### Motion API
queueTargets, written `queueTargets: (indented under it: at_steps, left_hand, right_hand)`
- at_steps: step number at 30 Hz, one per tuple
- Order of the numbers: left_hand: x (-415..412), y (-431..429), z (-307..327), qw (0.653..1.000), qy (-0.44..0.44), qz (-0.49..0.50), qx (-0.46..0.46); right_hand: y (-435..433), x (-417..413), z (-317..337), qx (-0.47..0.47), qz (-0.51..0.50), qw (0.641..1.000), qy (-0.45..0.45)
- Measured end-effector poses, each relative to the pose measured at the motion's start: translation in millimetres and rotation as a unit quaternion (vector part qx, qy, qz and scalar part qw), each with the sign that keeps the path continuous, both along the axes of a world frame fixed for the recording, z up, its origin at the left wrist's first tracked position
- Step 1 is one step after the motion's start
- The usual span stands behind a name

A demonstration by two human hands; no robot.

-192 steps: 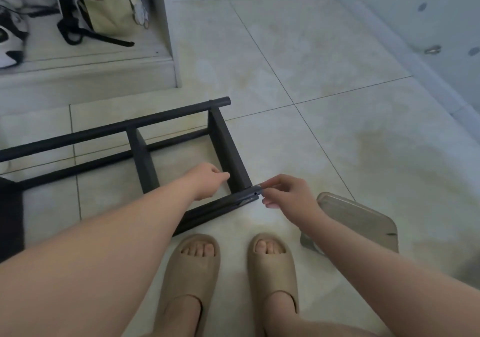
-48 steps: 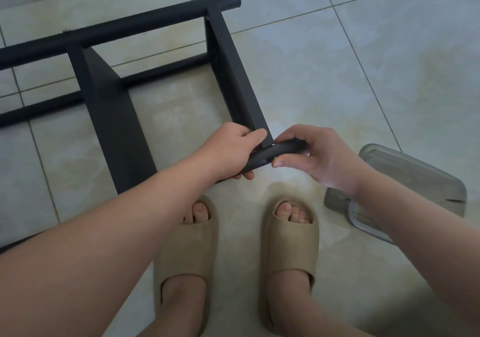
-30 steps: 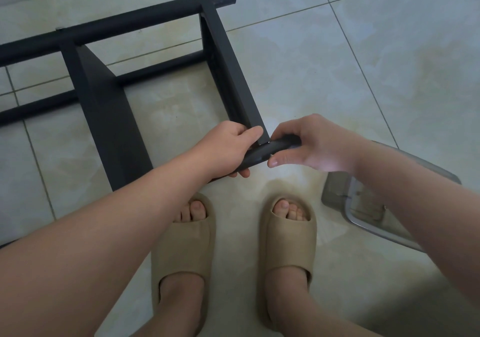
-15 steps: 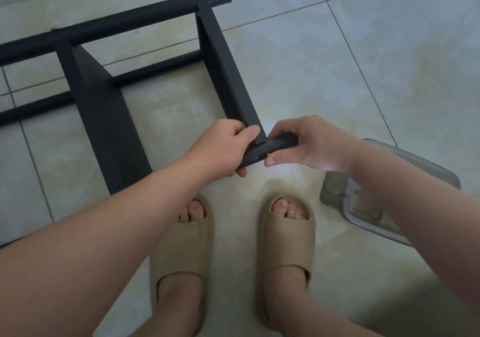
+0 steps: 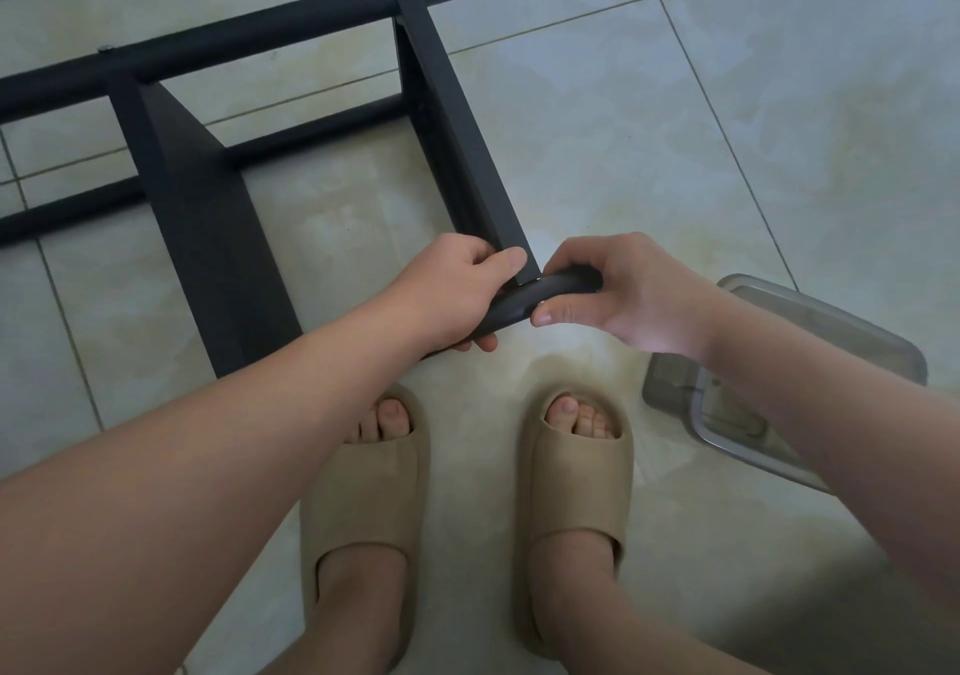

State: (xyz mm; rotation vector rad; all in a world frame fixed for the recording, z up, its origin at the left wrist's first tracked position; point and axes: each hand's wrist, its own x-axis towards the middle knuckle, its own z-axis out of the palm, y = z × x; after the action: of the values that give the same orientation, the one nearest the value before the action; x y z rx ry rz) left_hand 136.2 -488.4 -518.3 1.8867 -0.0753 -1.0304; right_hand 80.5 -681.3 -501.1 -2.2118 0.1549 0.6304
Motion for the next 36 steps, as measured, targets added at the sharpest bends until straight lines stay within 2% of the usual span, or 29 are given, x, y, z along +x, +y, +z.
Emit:
queueTargets:
  at_steps: [4,12,15,20,24,28,32,34,36]
  left_hand:
    - [3.4,3.7,3.7,0.999,0.021,0.000,-0.025]
    - [6.2,7.8,6.4,0.997,0.059,-0.004,-0.050]
    - [7.8,9.1,6.6,0.995,0.070,-0.002,-0.064]
    - [8.1,9.9,7.0,0.996,0.080,-0.005,-0.050]
    - [1.1,5.8,12.1,1.000,0.004,0.017,-0.006]
    - [-0.8,3.2,29.5,0.995,-0.054,0.029,0.076]
    - [-7.6,1.5,60.1,0.968,-0.166,-0.023,0.190]
    - [-13.7,-5.6,75.8,0.954,-0.225,-0.049,0.189]
    - [-22.5,-20.4,92.5,0.952,-0.242,-0.100,0.159]
  right_hand:
    - [1.0,0.9,-2.6,0.022,-0.026,0.999,0.004]
    - [2.5,-5.7,-6.3,0.020,-0.028,0.999,-0.041]
    - [2.9,-5.1,-8.1,0.030,-0.063,0.997,-0.034]
    - [4.8,-0.9,-7.6,0.005,-0.054,0.998,-0.024]
    - [17.8,-6.6,-3.5,-0.060,-0.034,0.996,-0.051]
    - [31.4,-20.5,11.9,-0.069,-0.021,0.997,-0.034]
    - [16.9,-47.3,38.5,-0.120,-0.002,0.992,-0.048]
    - [0.1,-65.1,51.3,-0.156,0.009,0.987,-0.039]
    - [-18.9,-85.8,61.8,-0.187,0.003,0.982,-0.032]
